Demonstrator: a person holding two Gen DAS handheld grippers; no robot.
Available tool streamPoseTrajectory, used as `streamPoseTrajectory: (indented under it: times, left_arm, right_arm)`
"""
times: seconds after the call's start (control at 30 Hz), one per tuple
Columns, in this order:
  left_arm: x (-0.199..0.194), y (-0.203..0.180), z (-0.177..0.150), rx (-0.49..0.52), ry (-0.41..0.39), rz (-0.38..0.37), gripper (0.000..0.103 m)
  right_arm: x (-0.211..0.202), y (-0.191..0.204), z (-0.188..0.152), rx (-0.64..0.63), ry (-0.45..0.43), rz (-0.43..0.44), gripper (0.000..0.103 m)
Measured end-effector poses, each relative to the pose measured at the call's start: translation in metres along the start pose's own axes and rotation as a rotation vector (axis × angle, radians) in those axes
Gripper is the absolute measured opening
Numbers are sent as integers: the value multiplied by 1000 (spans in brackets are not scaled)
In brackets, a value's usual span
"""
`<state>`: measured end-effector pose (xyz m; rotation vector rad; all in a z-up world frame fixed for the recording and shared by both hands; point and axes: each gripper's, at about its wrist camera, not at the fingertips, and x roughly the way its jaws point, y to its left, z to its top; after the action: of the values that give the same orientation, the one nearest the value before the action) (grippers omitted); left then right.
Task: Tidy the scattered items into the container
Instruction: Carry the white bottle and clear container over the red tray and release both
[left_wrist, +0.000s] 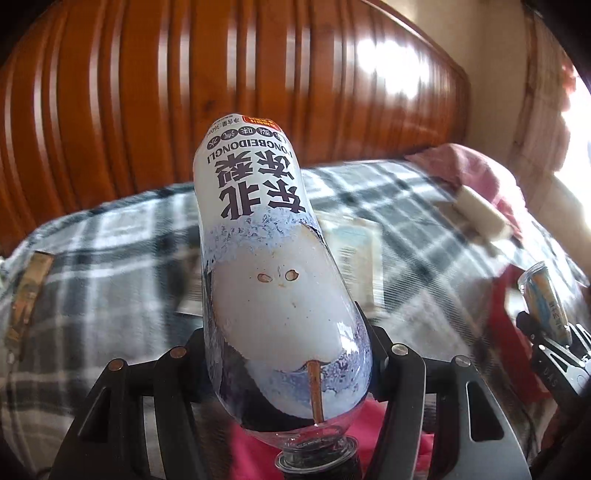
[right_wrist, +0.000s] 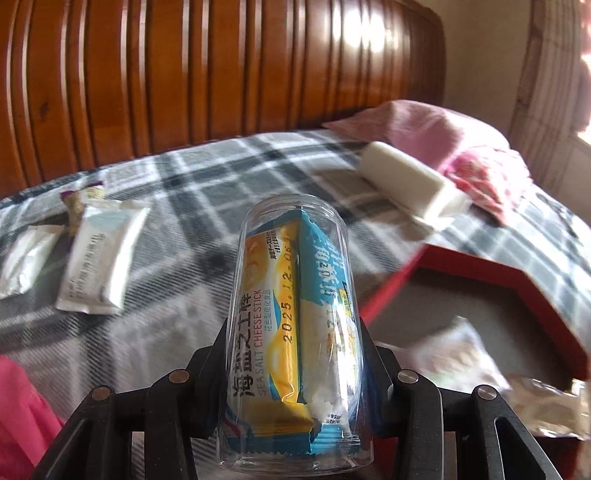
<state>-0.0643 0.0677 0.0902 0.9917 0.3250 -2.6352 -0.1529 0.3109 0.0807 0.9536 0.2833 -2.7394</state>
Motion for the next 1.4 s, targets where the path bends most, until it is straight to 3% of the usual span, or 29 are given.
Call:
streamPoseTrajectory:
  times: [0.2,0.4,0.53,0.6,0.73,0.93,1.03,1.13,1.17,1.2,1.27,1.4]
  left_arm:
    - [16,-97,-8,174,46,-145,64]
    - [12,-217,-23,287,84,-372,65]
    - [7,-294,-33,385,117,-447,65]
    - [5,-314,-37,392,128,-470,65]
    - [3,-329,-45,387,143,-474,65]
    - [5,-319,-53,376,131,-399,65]
    - [9,-314,-54,368,153,-406,66]
    - [9,-320,-56,409,140,-378,88]
    - [9,-322,-57,427,122,-345,97]
    - [8,-323,-58,438,109,-310,103]
    - [6,-322,-57,428,111,-309,103]
    - [-7,-316,-50,354,91,-414,103]
  right_arm:
    - [-20,-65,-22,63,33,-129,50]
    - [-42,-132,-33,107,67,-285,50]
    - [-35,-171,-29,167,118,-305,50]
    - [-23,-184,-24,186,148,-320,50]
    - [-19,-201,-22,248,155,-310,50]
    - [-14,-195,-23,179,162,-306,50]
    - [-5,-196,-31,194,192,-319,50]
    - [-3,-196,-40,189,186,-311,50]
    - [-3,-197,-42,188,181,-303,54]
    - [-5,-200,-44,194,179,-308,67]
    - [-10,-209,-49,220,159,-338,89]
    - [-28,-226,-56,322,95,-324,94]
